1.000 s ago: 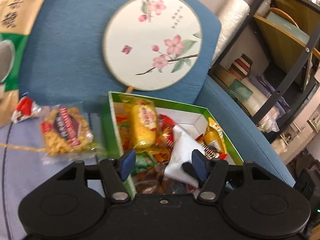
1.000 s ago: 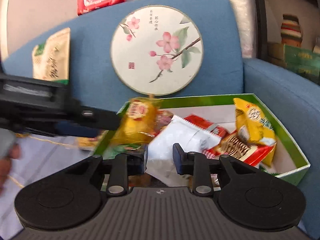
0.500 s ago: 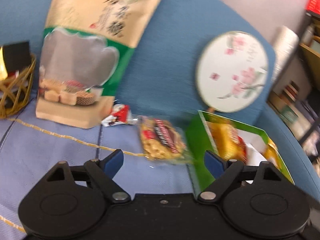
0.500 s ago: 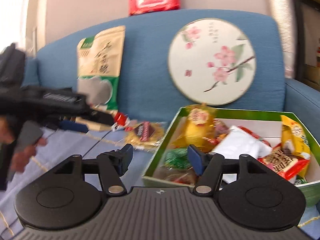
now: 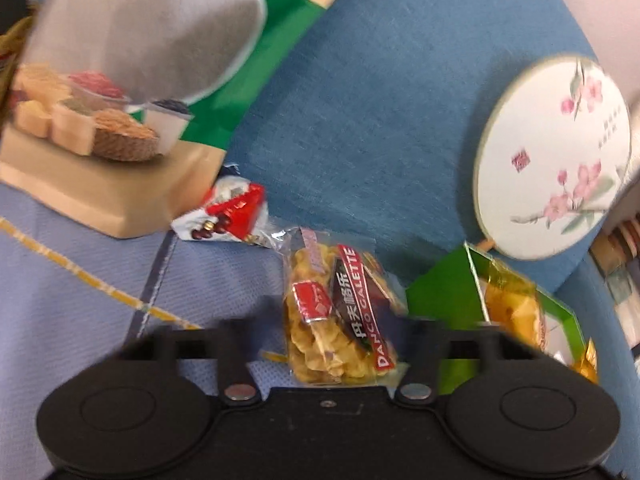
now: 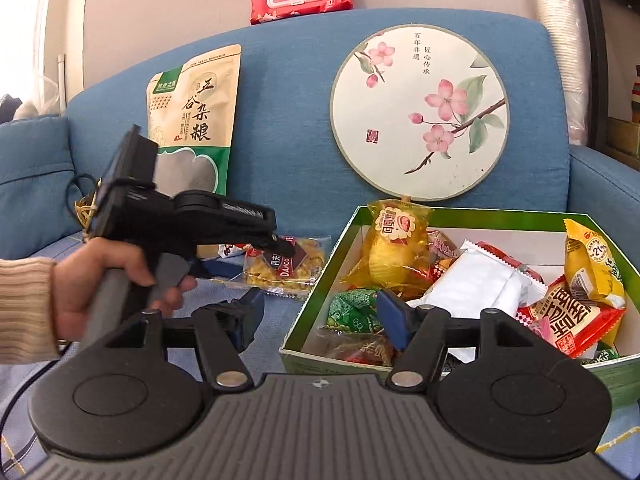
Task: Organize snacks
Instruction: 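Grasp the clear nut packet with the left tool, then lower the nut packet into the green box and open the left tool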
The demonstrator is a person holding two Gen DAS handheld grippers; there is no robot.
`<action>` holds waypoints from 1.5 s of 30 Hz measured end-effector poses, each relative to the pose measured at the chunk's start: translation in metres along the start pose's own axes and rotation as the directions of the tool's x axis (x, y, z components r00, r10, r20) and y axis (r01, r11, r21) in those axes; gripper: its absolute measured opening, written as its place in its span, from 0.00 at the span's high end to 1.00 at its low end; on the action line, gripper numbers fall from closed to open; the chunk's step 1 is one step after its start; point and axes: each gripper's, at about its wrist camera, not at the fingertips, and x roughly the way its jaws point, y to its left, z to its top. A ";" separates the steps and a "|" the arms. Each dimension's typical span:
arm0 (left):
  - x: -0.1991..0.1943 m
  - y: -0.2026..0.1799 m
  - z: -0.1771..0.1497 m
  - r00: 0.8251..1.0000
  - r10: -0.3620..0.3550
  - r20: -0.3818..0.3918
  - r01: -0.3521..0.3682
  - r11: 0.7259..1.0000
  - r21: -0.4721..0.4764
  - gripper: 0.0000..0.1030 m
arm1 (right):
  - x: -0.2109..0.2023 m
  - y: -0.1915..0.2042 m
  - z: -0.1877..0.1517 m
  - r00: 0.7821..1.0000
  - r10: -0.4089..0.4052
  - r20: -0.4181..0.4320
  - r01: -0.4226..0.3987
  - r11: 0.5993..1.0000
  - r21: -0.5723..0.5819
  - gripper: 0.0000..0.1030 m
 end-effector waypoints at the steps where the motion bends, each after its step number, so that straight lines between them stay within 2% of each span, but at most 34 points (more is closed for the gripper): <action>1: -0.003 0.001 0.000 1.000 -0.015 -0.008 0.015 1.000 0.011 1.00 | 0.000 0.001 0.000 1.000 0.012 -0.004 -0.012 1.000 0.001 0.01; 4: -0.026 0.007 -0.011 0.996 -0.064 -0.064 0.066 0.997 0.038 1.00 | -0.001 0.004 0.000 0.998 0.051 -0.023 -0.051 0.999 0.007 0.01; 7: -0.066 0.023 -0.035 0.988 -0.095 -0.124 0.103 0.993 0.059 1.00 | -0.005 0.009 0.001 0.993 0.113 -0.028 -0.112 0.993 0.033 0.01; 11: -0.122 0.047 -0.066 0.982 -0.113 -0.151 0.122 0.991 0.050 1.00 | -0.008 0.025 0.002 0.963 0.264 -0.051 -0.258 0.962 0.094 0.01; 13: -0.143 0.058 -0.073 0.988 -0.098 -0.120 0.105 0.993 0.054 0.76 | -0.005 0.037 -0.001 0.945 0.320 -0.072 -0.309 0.942 0.133 0.01; 14: -0.150 0.061 -0.075 0.990 -0.096 -0.106 0.103 0.992 0.066 0.60 | -0.003 0.042 -0.003 0.938 0.335 -0.083 -0.321 0.935 0.149 0.01; 18: -0.156 0.065 -0.074 0.989 -0.134 -0.059 0.139 0.987 0.085 0.51 | 0.009 0.058 -0.019 0.929 0.339 -0.150 -0.316 0.935 0.161 0.02; 21: -0.152 0.073 -0.077 0.981 -0.188 -0.049 0.190 0.981 0.036 0.53 | 0.016 0.056 -0.026 0.935 0.307 -0.178 -0.278 0.946 0.170 0.02; 23: -0.147 0.077 -0.078 0.979 -0.198 -0.047 0.199 0.980 0.000 0.54 | 0.019 0.050 -0.027 0.936 0.300 -0.185 -0.261 0.943 0.206 0.03; 25: -0.145 0.078 -0.077 0.974 -0.217 -0.066 0.216 0.976 -0.022 0.54 | 0.023 0.044 -0.030 0.929 0.311 -0.200 -0.256 0.931 0.262 0.10; 29: -0.145 0.080 -0.076 0.972 -0.224 -0.063 0.222 0.974 -0.042 0.54 | 0.028 0.038 -0.036 0.909 0.355 -0.219 -0.268 0.900 0.345 0.21; 34: -0.145 0.080 -0.080 0.974 -0.221 -0.049 0.220 0.975 -0.036 0.56 | 0.029 0.037 -0.038 0.913 0.344 -0.220 -0.255 0.901 0.352 0.21; 35: -0.144 0.079 -0.081 0.974 -0.220 -0.049 0.219 0.975 -0.022 0.68 | 0.030 0.037 -0.040 0.913 0.347 -0.216 -0.255 0.897 0.362 0.21; 36: -0.141 0.077 -0.082 0.972 -0.223 -0.068 0.224 0.975 0.001 1.00 | 0.031 0.038 -0.043 0.912 0.354 -0.208 -0.259 0.889 0.376 0.25; 37: -0.138 0.074 -0.084 0.971 -0.219 -0.094 0.222 0.975 0.021 1.00 | 0.032 0.039 -0.044 0.904 0.373 -0.207 -0.275 0.880 0.386 0.40; 41: -0.148 0.068 -0.090 0.974 -0.218 -0.060 0.220 0.975 0.034 1.00 | 0.021 0.046 -0.036 0.913 0.357 -0.198 -0.280 0.901 0.331 0.49; 45: -0.166 0.050 -0.085 0.974 -0.224 0.021 0.221 0.971 0.090 1.00 | 0.004 0.049 -0.022 0.932 0.343 -0.115 -0.302 0.913 0.275 0.51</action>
